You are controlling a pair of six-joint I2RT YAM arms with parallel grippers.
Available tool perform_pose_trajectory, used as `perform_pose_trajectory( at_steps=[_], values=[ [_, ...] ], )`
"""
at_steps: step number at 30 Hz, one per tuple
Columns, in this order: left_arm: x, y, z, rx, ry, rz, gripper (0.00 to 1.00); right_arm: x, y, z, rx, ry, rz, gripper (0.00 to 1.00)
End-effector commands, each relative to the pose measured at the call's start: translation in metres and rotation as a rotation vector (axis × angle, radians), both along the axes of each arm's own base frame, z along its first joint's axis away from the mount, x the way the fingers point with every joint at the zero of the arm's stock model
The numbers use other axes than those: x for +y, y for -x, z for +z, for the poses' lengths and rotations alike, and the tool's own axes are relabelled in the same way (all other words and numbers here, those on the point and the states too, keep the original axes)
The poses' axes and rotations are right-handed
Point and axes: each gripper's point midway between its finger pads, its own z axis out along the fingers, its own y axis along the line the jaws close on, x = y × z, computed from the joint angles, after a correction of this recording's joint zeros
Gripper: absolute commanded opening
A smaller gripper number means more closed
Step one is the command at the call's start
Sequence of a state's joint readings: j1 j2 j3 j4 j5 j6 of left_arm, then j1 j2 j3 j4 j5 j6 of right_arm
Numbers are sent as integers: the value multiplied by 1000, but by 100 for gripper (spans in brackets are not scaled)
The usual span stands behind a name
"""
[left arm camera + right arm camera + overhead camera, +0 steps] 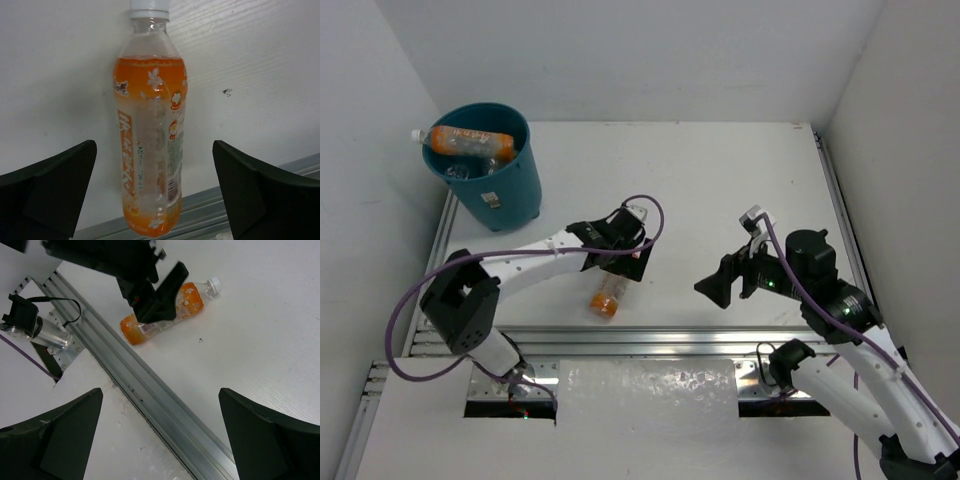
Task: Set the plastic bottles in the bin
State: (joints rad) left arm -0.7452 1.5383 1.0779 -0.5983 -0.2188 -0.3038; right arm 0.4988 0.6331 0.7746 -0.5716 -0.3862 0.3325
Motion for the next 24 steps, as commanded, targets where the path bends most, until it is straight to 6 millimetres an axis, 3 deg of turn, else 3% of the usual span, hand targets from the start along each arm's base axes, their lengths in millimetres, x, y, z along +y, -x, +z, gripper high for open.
perform_pose_trajectory(
  at_steps=[1, 5, 8, 9, 10, 11, 12, 13, 14, 15, 16, 17, 18, 20, 21, 22, 23, 24],
  values=[
    [-21, -3, -23, 17, 51, 1, 100, -1, -1, 27, -67, -32, -7, 99],
    [-17, -4, -56, 56, -13, 24, 93, -1, 1, 28, -69, -32, -3, 99],
    [-12, -5, -79, 86, -73, 38, 66, -3, 2, 28, -74, -27, -5, 99],
    [-11, -7, -84, 92, -96, 54, 43, -4, 2, 28, -77, -25, -10, 99],
    [-10, -9, -84, 92, -106, 60, 31, -4, 2, 29, -80, -25, -10, 99],
    [-10, -12, -80, 81, -110, 65, 23, -5, 2, 29, -79, -21, -13, 99],
    [-16, -20, -68, 54, -94, 70, 1, -6, 2, 30, -84, -22, -14, 99],
    [-16, -28, -54, 16, -89, 86, 0, -6, 3, 32, -88, -23, -14, 99],
    [-18, -34, -28, -31, -68, 93, 0, -6, 3, 32, -90, -23, -14, 99],
    [-25, -53, 7, -112, -33, 107, 0, -6, 3, 33, -94, -23, -15, 99],
    [-17, -70, 37, -196, -48, 157, 0, -6, 3, 33, -94, -25, -14, 99],
    [-8, -93, 94, -286, -3, 209, 0, -5, 2, 34, -96, -29, -11, 99],
    [2, -106, 123, -342, 10, 248, 0, -5, 3, 34, -96, -30, -9, 99],
    [33, -129, 182, -448, 25, 345, 0, -4, 3, 33, -92, -30, -8, 99],
    [60, -151, 232, -545, 69, 419, 0, -5, 2, 31, -86, -25, -10, 99],
    [81, -159, 257, -603, 65, 479, 0, -6, 3, 31, -89, -26, -11, 99],
    [95, -169, 295, -679, 96, 529, 0, -6, 2, 31, -92, -26, -14, 99],
    [125, -177, 312, -723, 70, 596, 0, -6, 3, 32, -95, -28, -13, 99]
  ],
)
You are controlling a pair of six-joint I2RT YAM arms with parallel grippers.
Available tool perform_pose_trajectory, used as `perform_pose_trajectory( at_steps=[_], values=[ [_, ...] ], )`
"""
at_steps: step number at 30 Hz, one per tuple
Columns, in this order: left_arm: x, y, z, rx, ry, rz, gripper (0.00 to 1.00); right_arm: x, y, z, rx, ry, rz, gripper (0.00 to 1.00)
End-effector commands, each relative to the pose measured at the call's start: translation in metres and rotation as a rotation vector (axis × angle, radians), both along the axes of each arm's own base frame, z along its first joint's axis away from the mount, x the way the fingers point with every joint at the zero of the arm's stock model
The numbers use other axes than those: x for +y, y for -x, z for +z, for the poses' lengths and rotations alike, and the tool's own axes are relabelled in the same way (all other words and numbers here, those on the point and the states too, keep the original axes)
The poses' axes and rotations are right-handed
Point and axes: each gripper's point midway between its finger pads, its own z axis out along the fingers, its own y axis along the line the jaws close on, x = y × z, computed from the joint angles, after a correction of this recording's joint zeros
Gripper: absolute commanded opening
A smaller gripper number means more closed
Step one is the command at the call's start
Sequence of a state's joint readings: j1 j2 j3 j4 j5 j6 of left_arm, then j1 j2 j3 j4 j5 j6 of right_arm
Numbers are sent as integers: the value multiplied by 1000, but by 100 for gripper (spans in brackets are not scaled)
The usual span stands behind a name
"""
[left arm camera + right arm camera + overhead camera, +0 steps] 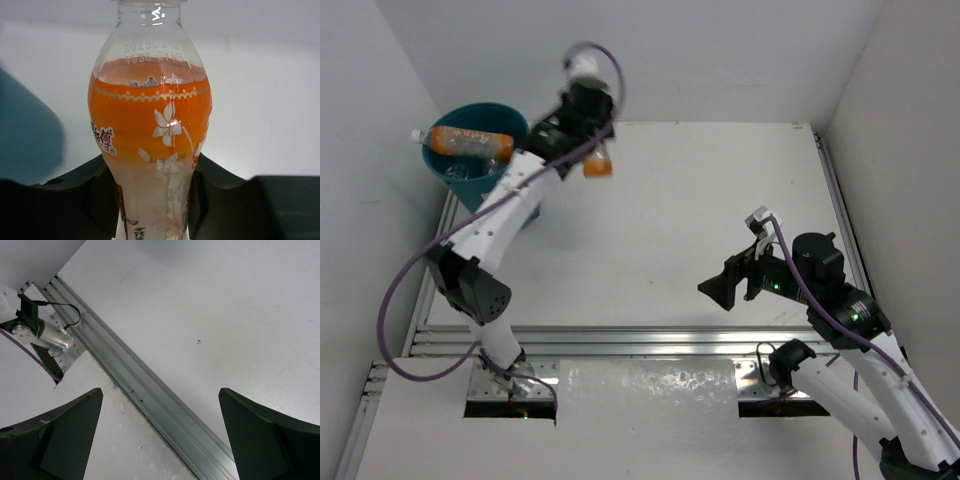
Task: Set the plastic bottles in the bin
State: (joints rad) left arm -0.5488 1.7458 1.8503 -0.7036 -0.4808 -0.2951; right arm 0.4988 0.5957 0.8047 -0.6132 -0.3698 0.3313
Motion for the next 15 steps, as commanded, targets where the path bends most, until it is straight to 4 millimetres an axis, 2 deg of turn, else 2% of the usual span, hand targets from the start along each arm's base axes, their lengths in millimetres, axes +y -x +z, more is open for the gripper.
perform_pose_trajectory(
  at_steps=[1, 2, 4, 5, 7, 8, 10, 11, 13, 14, 15],
  values=[
    [116, -8, 122, -257, -27, 302, 0, 1, -3, 20, -67, -23, 3, 99],
    [143, -12, 148, -316, -26, 380, 0, 1, -2, 21, -70, -27, 5, 99],
    [170, -14, 170, -356, -49, 434, 0, 1, -2, 20, -68, -26, 10, 99],
    [194, -15, 185, -389, -50, 479, 0, 1, -2, 20, -70, -24, 11, 99],
    [215, -15, 198, -427, -57, 516, 0, 2, -1, 20, -71, -25, 16, 99],
    [234, -12, 200, -432, -68, 553, 0, 2, -1, 21, -74, -28, 19, 99],
    [248, -7, 208, -457, -65, 570, 0, 3, -1, 20, -73, -29, 23, 99],
    [263, -6, 203, -449, -70, 599, 0, 4, -1, 20, -72, -33, 25, 99],
    [272, -7, 198, -452, -60, 594, 0, 5, -2, 16, -64, -33, 27, 99],
    [283, -7, 196, -451, -56, 610, 0, 6, -2, 15, -56, -36, 29, 99],
    [278, -11, 192, -440, -44, 582, 0, 7, -2, 14, -53, -38, 34, 99]
  ],
)
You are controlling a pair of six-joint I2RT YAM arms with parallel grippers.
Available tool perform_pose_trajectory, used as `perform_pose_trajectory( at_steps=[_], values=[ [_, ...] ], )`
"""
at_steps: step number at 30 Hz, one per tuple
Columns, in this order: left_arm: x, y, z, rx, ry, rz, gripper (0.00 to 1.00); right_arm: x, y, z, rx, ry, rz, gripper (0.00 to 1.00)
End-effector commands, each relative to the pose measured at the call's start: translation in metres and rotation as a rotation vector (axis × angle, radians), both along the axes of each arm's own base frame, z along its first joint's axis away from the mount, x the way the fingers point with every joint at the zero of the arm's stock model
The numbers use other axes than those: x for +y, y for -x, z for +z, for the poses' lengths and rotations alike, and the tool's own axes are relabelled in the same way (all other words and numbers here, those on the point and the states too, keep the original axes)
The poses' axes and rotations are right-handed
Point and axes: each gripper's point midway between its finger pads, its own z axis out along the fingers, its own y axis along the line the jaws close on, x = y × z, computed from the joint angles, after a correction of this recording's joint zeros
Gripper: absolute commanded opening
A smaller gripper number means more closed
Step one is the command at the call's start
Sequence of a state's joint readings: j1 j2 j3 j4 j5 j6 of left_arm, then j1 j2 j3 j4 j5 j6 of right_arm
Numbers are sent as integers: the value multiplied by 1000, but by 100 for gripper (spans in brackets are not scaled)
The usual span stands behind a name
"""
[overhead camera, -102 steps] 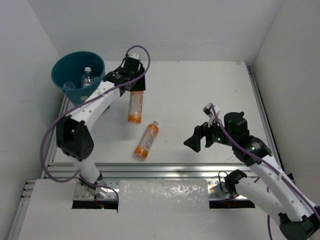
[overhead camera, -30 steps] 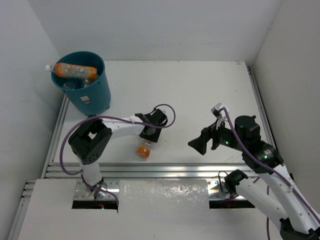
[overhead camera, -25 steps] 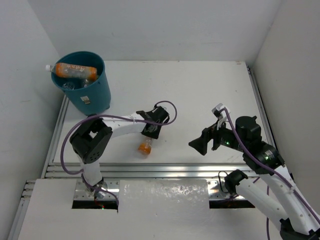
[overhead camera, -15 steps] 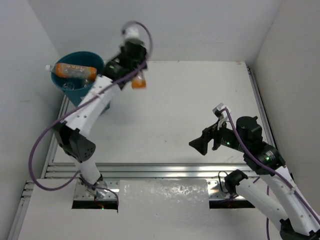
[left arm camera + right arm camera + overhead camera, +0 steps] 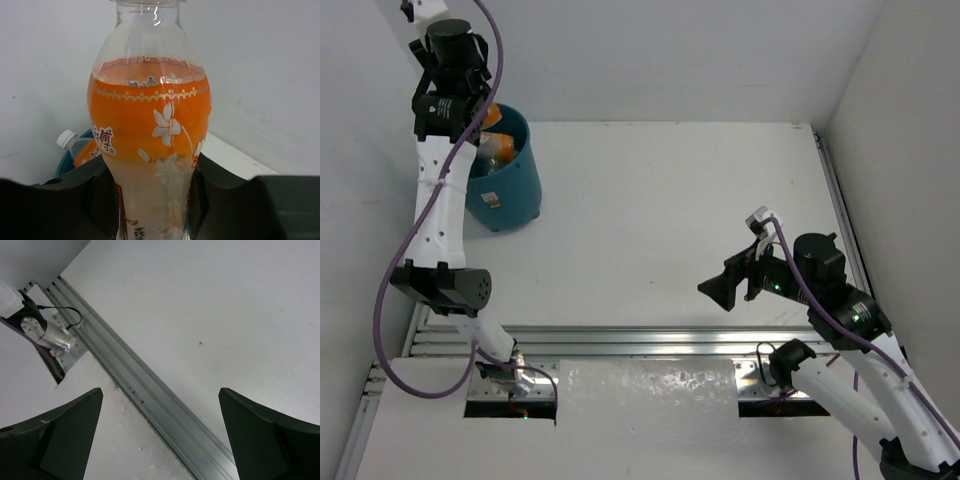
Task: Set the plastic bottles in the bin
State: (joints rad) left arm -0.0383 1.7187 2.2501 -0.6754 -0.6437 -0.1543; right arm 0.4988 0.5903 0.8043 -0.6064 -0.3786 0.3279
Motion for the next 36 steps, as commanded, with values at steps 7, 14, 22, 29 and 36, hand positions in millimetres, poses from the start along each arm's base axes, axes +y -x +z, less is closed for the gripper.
perform_pose_trajectory(
  at_steps=[7, 14, 22, 29, 36],
  values=[
    [22, 3, 6, -26, 19, -22, 0, 7, -3, 13, -39, -35, 25, 99],
    [23, 8, 8, -38, 25, -37, 0, 9, -4, 7, -25, -36, 29, 99],
    [23, 16, 17, -65, 29, -46, 0, 8, -4, 6, -28, -41, 27, 99],
    [19, 27, 32, -106, 25, -61, 0, 9, -4, 6, -29, -42, 29, 99],
    [16, 25, 49, -166, 6, -93, 0, 11, -3, 5, -23, -50, 40, 99]
  ],
)
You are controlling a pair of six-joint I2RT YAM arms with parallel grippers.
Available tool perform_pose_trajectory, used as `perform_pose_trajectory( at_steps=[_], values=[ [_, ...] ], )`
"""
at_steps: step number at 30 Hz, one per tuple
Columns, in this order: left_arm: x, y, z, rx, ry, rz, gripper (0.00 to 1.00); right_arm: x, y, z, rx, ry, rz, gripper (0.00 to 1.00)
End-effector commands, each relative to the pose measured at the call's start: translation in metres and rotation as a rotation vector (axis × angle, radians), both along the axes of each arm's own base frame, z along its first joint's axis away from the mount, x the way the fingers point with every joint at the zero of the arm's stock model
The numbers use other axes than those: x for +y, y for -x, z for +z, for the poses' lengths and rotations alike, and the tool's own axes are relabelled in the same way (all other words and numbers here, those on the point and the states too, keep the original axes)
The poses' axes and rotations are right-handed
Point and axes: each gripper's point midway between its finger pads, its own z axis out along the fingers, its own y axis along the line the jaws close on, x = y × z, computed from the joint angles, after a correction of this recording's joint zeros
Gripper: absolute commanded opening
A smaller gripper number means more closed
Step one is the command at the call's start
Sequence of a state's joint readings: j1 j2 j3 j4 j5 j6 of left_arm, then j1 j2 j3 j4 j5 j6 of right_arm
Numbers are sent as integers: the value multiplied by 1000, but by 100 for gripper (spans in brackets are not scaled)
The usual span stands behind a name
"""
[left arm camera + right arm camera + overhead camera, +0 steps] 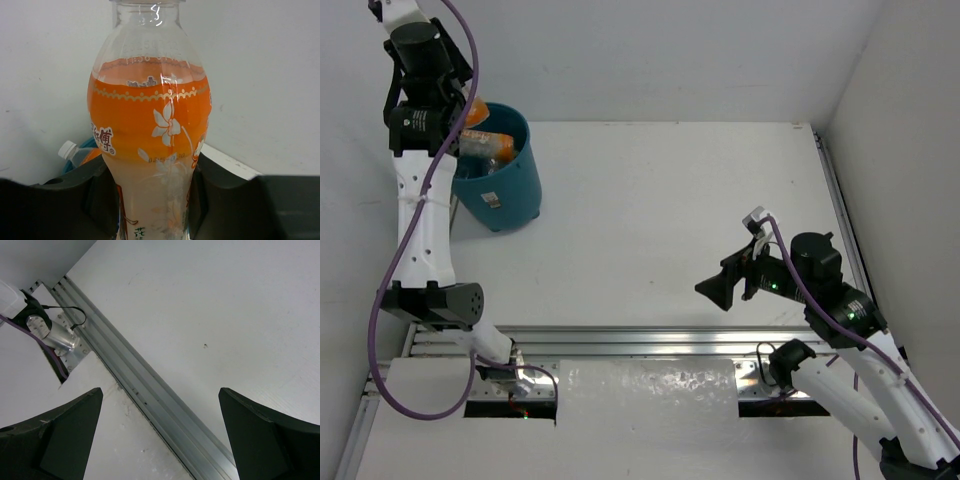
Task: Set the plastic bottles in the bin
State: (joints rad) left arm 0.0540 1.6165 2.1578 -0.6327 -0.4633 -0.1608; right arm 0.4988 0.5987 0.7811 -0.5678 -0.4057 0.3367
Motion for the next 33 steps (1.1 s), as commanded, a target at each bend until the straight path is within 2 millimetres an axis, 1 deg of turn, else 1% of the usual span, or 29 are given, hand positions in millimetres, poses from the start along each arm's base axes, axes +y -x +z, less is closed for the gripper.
perform_pose_trajectory(
  at_steps=[1, 2, 4, 5, 6, 8, 10, 11, 12, 14, 16, 17, 19, 20, 23, 25, 33],
  values=[
    [5, 5, 35, -105, -17, -1, 0, 7, -2, 8, -28, -36, 23, 99],
    [6, 2, 34, -101, -17, 4, 0, 7, -2, 8, -25, -37, 22, 99],
    [12, -11, 27, -83, -17, 11, 0, 8, -3, 9, -26, -42, 27, 99],
    [15, -14, 26, -84, -20, 17, 0, 8, -3, 8, -26, -42, 26, 99],
    [23, -18, 28, -108, -24, 30, 0, 9, -4, 8, -27, -43, 25, 99],
    [31, -32, 29, -131, -25, 13, 0, 9, -5, 7, -20, -42, 24, 99],
    [37, -39, 31, -147, -22, 16, 0, 10, -5, 4, -11, -38, 26, 99],
    [38, -48, 26, -143, -19, 3, 0, 10, -5, 3, -9, -36, 27, 99],
    [41, -51, 33, -174, -22, -4, 0, 10, -6, 2, -7, -37, 25, 99],
    [40, -62, 33, -200, -26, -35, 0, 10, -7, 0, -1, -33, 24, 99],
    [41, -67, 33, -208, -34, -39, 0, 10, -7, -3, 3, -28, 23, 99],
    [41, -73, 29, -204, -33, -45, 0, 10, -8, -4, 5, -26, 20, 99],
    [41, -78, 23, -194, -30, -52, 0, 10, -9, -7, 8, -24, 14, 99],
    [41, -82, 17, -183, -27, -56, 0, 9, -10, -8, 7, -21, 11, 99],
    [43, -89, 8, -164, -23, -56, 0, 10, -12, -9, 12, -19, 9, 99],
    [43, -91, 5, -155, -23, -62, 0, 12, -12, -11, 20, -17, 15, 99],
    [41, -92, 5, -167, -14, -76, 0, 11, -15, -17, 30, -9, 3, 99]
  ],
)
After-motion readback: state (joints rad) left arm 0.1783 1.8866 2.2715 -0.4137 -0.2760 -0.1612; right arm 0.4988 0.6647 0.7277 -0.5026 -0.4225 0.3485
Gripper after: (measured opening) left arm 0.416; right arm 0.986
